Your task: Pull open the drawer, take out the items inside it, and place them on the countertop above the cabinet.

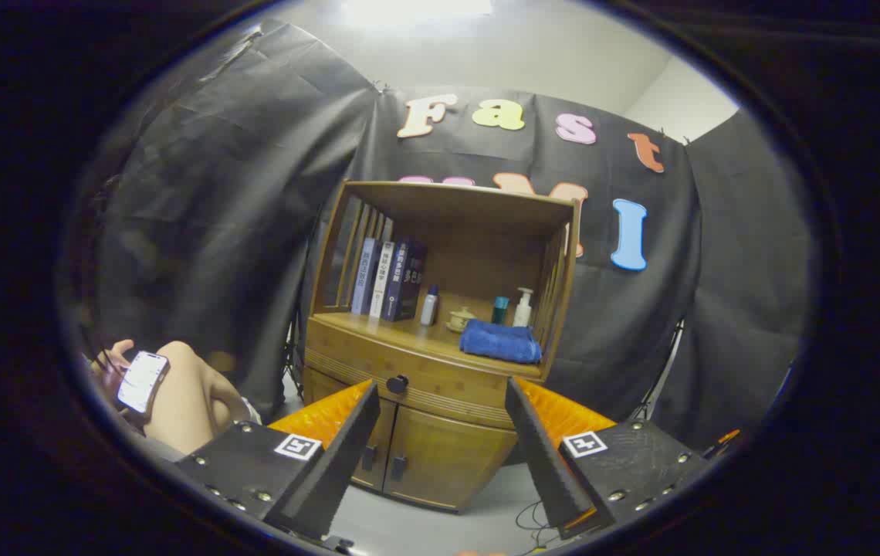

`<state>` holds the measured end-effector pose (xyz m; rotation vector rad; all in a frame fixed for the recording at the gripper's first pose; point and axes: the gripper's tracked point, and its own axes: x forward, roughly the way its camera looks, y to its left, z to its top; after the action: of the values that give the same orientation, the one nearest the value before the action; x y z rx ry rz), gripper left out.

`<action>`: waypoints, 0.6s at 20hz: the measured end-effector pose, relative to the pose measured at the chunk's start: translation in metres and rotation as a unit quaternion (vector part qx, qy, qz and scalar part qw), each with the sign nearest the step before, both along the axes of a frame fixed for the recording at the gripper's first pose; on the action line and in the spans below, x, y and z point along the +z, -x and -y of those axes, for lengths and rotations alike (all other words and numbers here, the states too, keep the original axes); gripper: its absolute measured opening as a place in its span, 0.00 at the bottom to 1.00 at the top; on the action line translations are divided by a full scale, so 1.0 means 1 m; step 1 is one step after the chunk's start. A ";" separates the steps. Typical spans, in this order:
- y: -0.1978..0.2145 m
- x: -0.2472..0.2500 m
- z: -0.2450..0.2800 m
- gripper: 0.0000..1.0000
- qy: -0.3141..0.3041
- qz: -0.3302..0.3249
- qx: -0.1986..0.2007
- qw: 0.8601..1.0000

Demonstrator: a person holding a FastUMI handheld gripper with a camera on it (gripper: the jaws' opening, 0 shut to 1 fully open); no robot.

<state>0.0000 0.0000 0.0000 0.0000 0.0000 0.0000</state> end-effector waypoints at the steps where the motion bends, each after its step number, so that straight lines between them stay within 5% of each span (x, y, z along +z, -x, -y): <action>1: 0.002 0.000 0.003 0.98 -0.001 -0.001 -0.005 1.000; 12: -0.001 -0.007 0.002 0.98 -0.013 -0.009 -0.007 1.000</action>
<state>0.0005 -0.0019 -0.0075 0.0263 0.0174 -0.0132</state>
